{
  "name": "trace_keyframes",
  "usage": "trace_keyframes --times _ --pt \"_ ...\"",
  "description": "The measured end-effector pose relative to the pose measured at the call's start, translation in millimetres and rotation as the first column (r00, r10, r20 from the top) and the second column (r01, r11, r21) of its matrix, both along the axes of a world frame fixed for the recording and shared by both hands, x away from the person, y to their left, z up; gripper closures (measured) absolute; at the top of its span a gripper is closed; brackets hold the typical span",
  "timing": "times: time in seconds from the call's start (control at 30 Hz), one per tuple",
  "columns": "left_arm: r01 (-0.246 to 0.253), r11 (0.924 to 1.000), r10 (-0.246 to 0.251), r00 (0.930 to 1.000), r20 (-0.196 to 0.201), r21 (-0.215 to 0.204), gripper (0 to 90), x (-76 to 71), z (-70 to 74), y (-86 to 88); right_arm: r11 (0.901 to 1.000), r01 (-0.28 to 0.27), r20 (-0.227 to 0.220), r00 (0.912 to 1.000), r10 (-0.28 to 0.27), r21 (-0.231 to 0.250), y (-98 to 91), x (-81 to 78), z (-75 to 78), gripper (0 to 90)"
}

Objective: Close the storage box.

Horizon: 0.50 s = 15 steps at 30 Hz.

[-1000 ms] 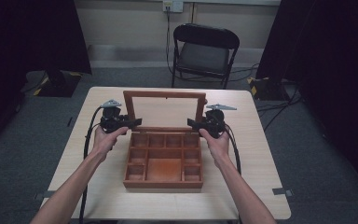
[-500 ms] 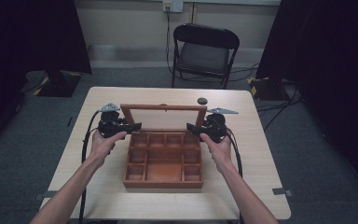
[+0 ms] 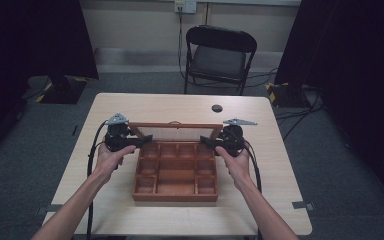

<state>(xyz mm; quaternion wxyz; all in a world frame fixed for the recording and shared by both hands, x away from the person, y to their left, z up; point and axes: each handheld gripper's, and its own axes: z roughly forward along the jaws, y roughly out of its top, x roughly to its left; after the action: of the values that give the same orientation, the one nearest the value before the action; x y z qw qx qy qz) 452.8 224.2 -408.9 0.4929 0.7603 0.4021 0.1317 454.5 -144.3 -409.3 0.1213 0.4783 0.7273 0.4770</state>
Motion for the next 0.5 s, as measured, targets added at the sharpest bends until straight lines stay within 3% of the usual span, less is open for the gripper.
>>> trace_keyframes --times 0.13,0.5 --pt "-0.003 0.9993 0.002 0.9999 -0.015 -0.036 33.4 -1.9 -1.2 2.5 0.9999 0.007 0.002 1.0000 -0.007 0.007 -1.9 -4.2 0.9 25.2" --pt "0.012 0.9997 -0.012 0.9997 -0.023 -0.020 28.4 -14.7 0.7 7.0 0.9998 -0.020 -0.018 0.9996 0.020 0.010 -7.7 -14.4 0.7 24.6"
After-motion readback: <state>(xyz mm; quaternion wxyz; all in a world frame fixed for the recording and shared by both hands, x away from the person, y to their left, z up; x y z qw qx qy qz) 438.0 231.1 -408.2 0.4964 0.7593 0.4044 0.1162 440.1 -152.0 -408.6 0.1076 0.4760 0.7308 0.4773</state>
